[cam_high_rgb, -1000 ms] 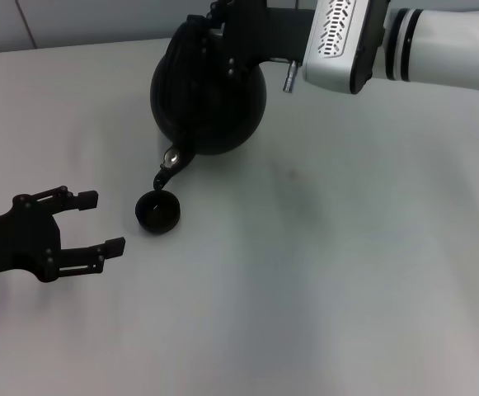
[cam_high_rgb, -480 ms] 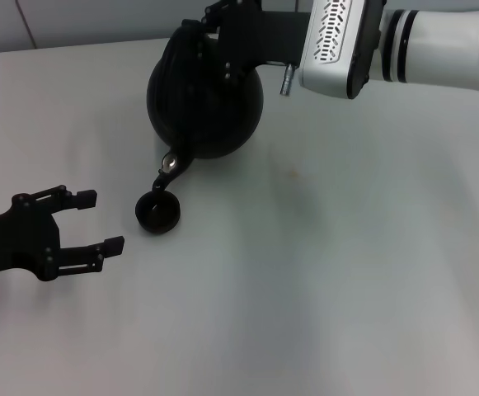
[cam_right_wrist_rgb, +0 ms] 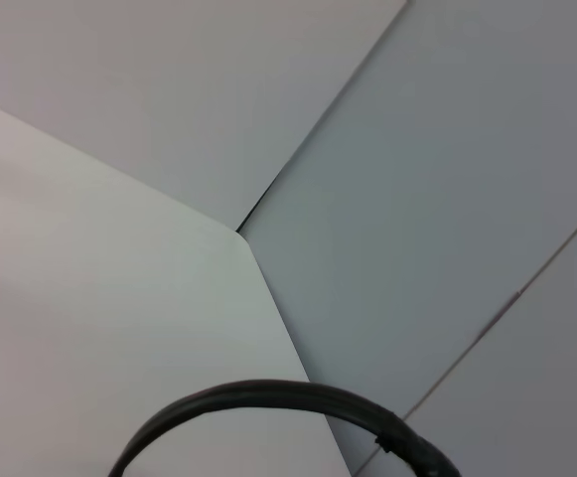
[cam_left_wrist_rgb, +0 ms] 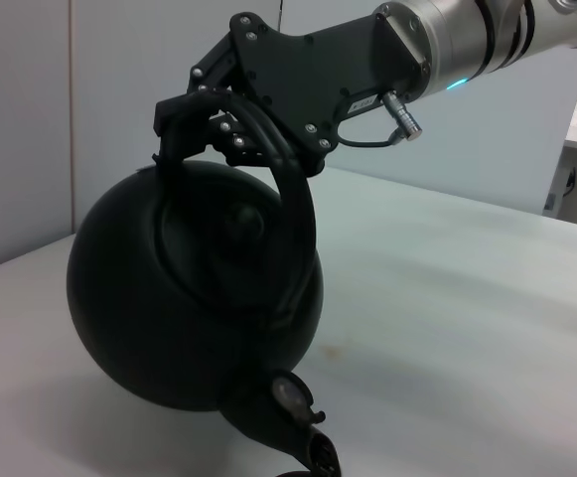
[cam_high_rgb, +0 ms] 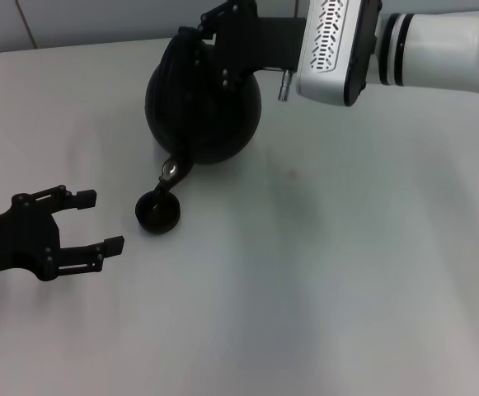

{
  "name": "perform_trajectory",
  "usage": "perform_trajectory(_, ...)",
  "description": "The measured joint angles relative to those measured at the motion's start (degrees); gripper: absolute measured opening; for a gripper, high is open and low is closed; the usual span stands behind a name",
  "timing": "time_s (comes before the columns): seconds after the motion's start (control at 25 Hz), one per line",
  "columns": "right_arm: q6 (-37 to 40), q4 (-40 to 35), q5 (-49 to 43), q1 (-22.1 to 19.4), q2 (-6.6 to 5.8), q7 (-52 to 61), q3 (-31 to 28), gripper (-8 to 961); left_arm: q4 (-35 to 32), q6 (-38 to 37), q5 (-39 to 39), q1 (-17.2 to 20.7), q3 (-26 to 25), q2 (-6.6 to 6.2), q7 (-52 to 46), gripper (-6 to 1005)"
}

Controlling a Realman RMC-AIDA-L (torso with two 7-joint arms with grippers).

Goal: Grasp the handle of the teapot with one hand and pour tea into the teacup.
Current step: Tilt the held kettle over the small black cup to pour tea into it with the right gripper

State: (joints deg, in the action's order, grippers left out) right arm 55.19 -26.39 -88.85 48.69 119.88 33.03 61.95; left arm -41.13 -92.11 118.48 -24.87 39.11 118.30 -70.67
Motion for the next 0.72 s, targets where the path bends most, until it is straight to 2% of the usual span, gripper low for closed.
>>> perform_trajectory(0.72, -0.7, -0.7, 0.8, -0.2, 0.00, -0.5, 2.1, 88, 0.0, 0.4, 0.0, 0.3, 0.0, -0.09, 0.0, 860)
